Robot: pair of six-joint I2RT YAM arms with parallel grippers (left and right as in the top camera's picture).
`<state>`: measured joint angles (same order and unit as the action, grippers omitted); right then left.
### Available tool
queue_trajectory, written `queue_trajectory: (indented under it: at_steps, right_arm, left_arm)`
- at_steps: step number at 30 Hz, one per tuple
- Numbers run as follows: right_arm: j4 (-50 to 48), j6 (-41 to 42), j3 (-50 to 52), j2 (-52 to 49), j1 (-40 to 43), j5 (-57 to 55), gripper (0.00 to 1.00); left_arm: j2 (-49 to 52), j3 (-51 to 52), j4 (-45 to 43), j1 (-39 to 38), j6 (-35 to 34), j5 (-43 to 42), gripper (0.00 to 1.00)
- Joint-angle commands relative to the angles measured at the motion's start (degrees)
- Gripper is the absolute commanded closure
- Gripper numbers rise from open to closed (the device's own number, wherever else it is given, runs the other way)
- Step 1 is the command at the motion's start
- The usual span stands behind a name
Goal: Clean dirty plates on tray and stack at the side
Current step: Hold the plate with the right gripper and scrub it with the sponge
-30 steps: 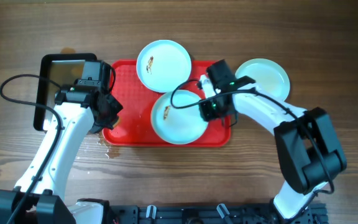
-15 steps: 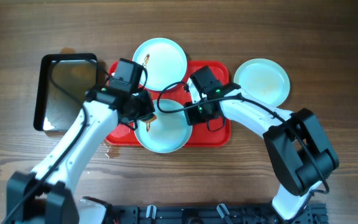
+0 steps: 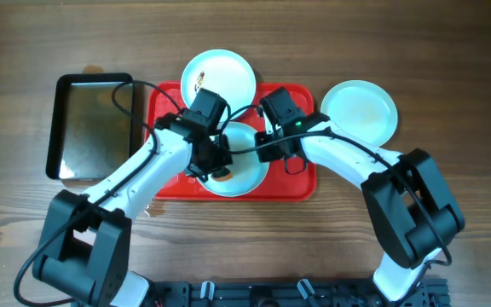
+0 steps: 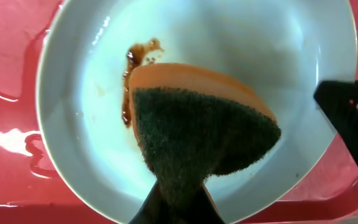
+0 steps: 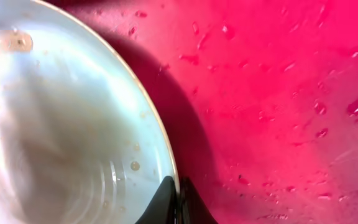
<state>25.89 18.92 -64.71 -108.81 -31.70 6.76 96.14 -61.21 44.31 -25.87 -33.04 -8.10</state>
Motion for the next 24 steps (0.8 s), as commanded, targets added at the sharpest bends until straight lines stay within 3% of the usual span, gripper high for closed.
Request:
queue_trajectory:
  at_steps: [1, 9, 20, 22, 24]
  right_arm:
    - [-1.14, 1.01, -0.55, -1.60, -0.11, -3.80, 0.96]
    - [-0.44, 3.06, -0.48, -1.60, -0.39, -1.62, 0.96]
    - [2.27, 3.74, -0.48, -1.60, -0.39, -1.62, 0.96]
    - [2.54, 3.74, -0.46, -1.60, -0.39, -1.62, 0.96]
    - [3.45, 3.72, -0.46, -1.60, -0.37, -1.64, 0.96]
  left_arm:
    - [0.33, 0.26, -1.36, -0.39, 1.09, -0.87, 0.96]
    - [1.27, 0.26, -6.69, -0.39, 0.98, -0.85, 0.96]
    - [10.95, 0.26, -10.29, -0.39, -0.39, -1.40, 0.96]
    - [11.17, 0.26, -10.08, -0.39, -0.39, 1.07, 0.96]
    - [11.37, 0.26, -7.26, -0.37, -0.39, 10.73, 0.96]
